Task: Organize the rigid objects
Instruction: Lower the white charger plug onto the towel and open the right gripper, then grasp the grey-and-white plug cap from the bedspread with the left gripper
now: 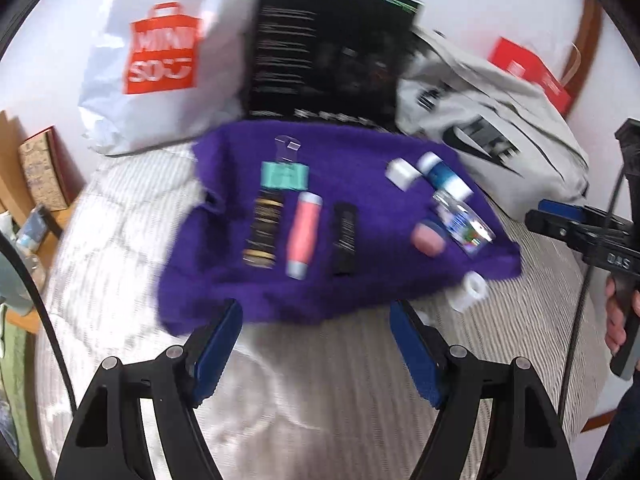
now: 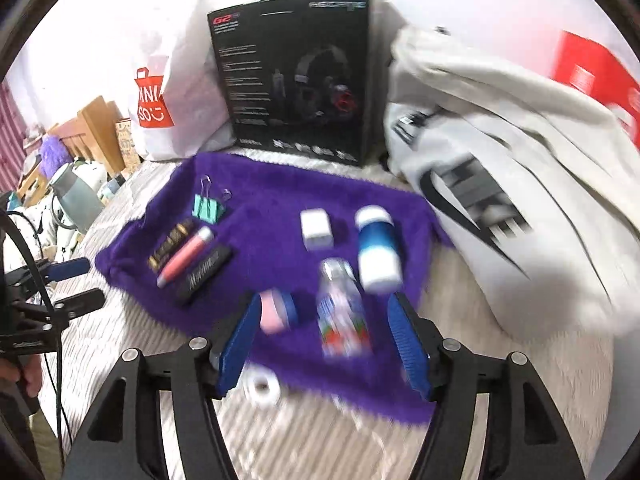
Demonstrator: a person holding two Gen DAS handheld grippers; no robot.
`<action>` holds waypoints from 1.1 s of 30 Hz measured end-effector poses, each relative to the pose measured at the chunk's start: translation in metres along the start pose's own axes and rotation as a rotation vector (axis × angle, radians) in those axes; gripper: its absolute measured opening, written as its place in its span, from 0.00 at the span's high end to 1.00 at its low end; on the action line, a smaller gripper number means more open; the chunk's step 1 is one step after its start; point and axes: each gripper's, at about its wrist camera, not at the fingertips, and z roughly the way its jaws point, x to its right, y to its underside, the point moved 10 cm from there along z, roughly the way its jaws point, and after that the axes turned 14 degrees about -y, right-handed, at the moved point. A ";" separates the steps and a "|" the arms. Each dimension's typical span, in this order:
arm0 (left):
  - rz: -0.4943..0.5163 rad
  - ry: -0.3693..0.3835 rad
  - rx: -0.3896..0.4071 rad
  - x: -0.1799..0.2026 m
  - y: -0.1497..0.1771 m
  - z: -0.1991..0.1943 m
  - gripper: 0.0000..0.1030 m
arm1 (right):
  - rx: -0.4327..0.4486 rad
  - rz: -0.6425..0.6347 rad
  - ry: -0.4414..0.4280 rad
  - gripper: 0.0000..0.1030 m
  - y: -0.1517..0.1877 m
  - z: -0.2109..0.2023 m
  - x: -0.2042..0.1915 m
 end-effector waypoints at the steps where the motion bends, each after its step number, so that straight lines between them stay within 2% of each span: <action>1: 0.012 0.001 -0.004 0.008 0.003 0.001 0.27 | 0.003 0.011 0.002 0.36 0.006 -0.004 0.002; 6: 0.065 -0.024 -0.008 0.046 0.017 0.012 0.27 | 0.010 0.084 0.001 0.36 0.053 -0.029 0.014; 11: 0.091 -0.044 -0.009 0.068 0.028 0.028 0.27 | 0.002 0.157 -0.010 0.36 0.094 -0.045 0.025; 17: 0.125 -0.088 -0.002 0.079 0.032 0.036 0.27 | -0.011 0.218 0.004 0.36 0.131 -0.057 0.042; 21: 0.133 -0.118 -0.003 0.079 0.036 0.041 0.28 | -0.014 0.249 -0.003 0.36 0.142 -0.056 0.048; 23: 0.117 -0.116 -0.008 0.079 0.037 0.042 0.33 | -0.014 0.259 -0.018 0.36 0.146 -0.054 0.047; 28: 0.097 -0.119 0.003 0.079 0.034 0.043 0.37 | -0.026 0.252 -0.035 0.36 0.149 -0.048 0.041; 33: 0.100 -0.121 0.008 0.082 0.031 0.043 0.53 | -0.041 0.250 -0.044 0.36 0.154 -0.043 0.037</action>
